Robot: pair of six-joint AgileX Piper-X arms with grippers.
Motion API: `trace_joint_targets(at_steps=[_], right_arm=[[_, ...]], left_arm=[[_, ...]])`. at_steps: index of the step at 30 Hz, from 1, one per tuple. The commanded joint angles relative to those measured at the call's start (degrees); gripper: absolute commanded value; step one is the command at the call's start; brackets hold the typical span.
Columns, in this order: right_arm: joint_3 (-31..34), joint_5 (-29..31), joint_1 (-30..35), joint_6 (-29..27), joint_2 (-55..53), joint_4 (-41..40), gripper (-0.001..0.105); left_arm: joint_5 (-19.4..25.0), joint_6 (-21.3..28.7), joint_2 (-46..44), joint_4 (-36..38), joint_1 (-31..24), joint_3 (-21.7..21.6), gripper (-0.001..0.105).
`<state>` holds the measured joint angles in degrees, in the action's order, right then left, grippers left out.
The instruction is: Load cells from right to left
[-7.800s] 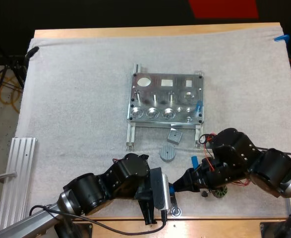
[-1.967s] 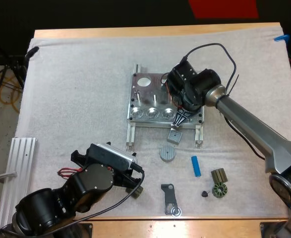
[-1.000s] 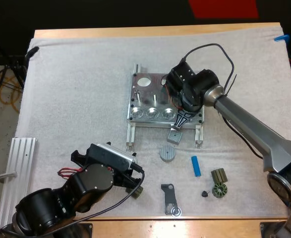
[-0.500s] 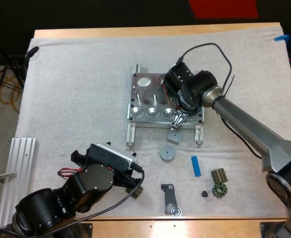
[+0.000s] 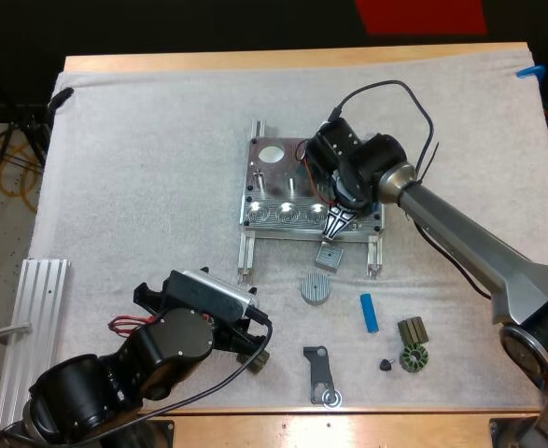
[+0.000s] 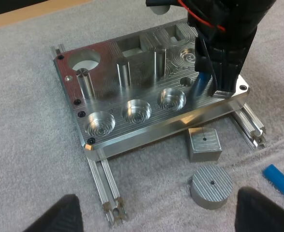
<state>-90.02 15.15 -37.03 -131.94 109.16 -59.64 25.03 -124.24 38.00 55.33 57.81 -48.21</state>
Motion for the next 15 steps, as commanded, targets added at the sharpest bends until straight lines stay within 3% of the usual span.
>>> trace_joint_targets(at_steps=[1,15], right_arm=[[0.15,7.33,1.02,-0.76,0.83,0.62,0.017],[0.15,10.9,1.02,-0.3,0.83,-0.43,0.017]], left_arm=[[1.34,-0.23,-0.29,-0.04,0.01,-0.29,0.065],[1.34,-0.23,-0.29,-0.04,0.01,-0.29,0.065]])
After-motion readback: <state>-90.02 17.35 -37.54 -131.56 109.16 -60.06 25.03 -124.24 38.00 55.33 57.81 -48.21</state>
